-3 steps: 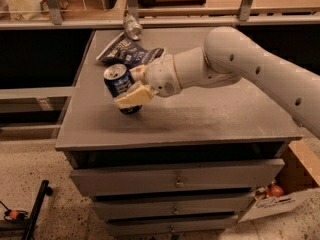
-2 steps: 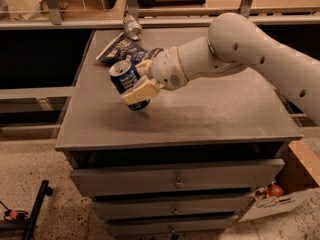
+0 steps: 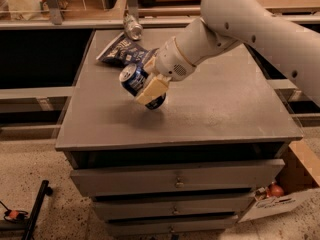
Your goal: Knock pepsi can over
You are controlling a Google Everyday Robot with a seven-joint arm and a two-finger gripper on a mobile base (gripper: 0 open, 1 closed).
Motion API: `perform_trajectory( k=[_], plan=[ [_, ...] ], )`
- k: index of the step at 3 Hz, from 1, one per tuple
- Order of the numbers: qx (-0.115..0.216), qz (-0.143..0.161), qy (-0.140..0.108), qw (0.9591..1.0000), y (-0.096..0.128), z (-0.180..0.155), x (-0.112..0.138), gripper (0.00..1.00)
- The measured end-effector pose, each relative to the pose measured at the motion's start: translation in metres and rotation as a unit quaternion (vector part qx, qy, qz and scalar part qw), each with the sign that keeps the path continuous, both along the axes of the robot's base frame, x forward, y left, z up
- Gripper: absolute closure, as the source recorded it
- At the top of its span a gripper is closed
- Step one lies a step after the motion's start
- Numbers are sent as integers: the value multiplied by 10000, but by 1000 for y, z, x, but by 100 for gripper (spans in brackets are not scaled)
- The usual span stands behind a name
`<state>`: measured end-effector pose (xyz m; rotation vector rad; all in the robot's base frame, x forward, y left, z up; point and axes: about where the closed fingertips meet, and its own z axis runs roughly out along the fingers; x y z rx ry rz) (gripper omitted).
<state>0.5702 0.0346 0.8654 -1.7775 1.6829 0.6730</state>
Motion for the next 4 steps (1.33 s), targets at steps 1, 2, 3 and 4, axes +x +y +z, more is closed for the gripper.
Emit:
perform_trajectory(
  k=[1, 2, 3, 4],
  plan=[
    [-1037, -71, -74, 9946, -15, -17, 2, 83],
    [-1505, -160, -122, 9884, -23, -21, 3, 86],
    [-1507, -161, -122, 9884, -23, -20, 3, 87],
    [-1629, -197, -133, 9864, -25, -21, 3, 74]
  ],
)
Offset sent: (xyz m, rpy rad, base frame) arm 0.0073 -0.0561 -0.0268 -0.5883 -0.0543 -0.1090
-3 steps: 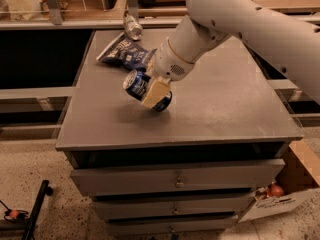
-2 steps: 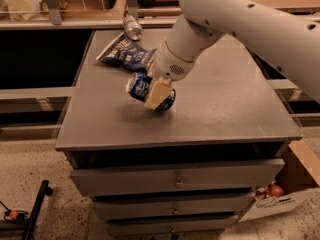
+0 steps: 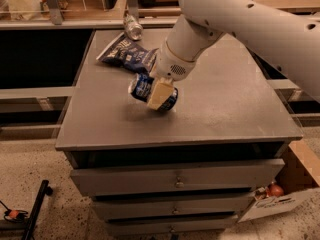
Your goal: Knock pepsi can over
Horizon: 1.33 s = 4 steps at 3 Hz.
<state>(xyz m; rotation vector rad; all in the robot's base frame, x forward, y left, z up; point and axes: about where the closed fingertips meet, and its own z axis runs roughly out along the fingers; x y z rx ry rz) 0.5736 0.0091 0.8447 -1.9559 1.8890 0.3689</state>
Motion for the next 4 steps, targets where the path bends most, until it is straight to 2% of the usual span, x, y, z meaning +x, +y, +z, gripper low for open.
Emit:
perform_trajectory(
  k=[1, 2, 3, 4],
  plan=[
    [-429, -262, -90, 9987, -13, 3, 3, 90],
    [-888, -684, -347, 9931, -37, 21, 11, 100],
    [-1149, -890, -505, 9881, -51, 36, 18, 100],
    [-1315, -805, -332, 9875, -57, 30, 18, 100]
  ],
)
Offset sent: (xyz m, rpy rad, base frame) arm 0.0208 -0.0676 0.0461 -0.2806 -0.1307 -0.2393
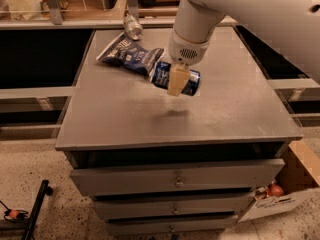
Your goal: Knock pepsi can over
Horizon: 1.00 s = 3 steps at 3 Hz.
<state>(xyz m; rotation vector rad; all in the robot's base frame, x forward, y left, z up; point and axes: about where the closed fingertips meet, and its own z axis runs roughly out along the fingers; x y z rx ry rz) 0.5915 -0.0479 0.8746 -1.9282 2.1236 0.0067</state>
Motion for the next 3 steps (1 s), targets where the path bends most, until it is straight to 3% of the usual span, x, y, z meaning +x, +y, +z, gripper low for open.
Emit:
perform_trajectory(
  k=[1, 3],
  plan=[
    [-104, 63, 220, 9997, -4, -11, -5, 82],
    [-413, 90, 368, 9984, -2, -24, -13, 36]
  ],
)
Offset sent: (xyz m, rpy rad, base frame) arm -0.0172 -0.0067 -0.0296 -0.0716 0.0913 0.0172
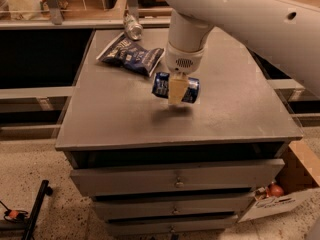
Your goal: Knock pepsi can over
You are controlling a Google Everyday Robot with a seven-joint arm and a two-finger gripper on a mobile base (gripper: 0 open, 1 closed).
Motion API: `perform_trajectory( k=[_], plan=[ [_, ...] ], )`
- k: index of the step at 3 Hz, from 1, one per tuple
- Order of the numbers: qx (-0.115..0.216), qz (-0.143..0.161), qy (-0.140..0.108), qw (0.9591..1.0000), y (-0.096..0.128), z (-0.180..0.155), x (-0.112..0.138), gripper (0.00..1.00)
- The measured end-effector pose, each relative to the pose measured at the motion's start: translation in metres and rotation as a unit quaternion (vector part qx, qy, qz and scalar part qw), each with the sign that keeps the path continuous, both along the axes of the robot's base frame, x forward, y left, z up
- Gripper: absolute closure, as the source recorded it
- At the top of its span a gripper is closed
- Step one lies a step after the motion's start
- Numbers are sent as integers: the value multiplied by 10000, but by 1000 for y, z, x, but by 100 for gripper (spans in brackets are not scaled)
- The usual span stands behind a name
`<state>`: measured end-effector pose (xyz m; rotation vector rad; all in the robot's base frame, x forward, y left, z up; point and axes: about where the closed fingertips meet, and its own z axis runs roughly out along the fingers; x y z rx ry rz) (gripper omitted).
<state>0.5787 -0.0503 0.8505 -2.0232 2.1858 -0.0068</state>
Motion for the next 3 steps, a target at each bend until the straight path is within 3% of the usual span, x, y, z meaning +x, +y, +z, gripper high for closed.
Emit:
perform_trajectory(
  k=[1, 2, 3],
  plan=[
    [-209, 111, 48, 9997, 7, -5, -1, 12],
    [-490, 227, 183, 9984, 11, -11, -4, 0],
    [-489, 227, 183, 9984, 11, -11, -4, 0]
  ],
)
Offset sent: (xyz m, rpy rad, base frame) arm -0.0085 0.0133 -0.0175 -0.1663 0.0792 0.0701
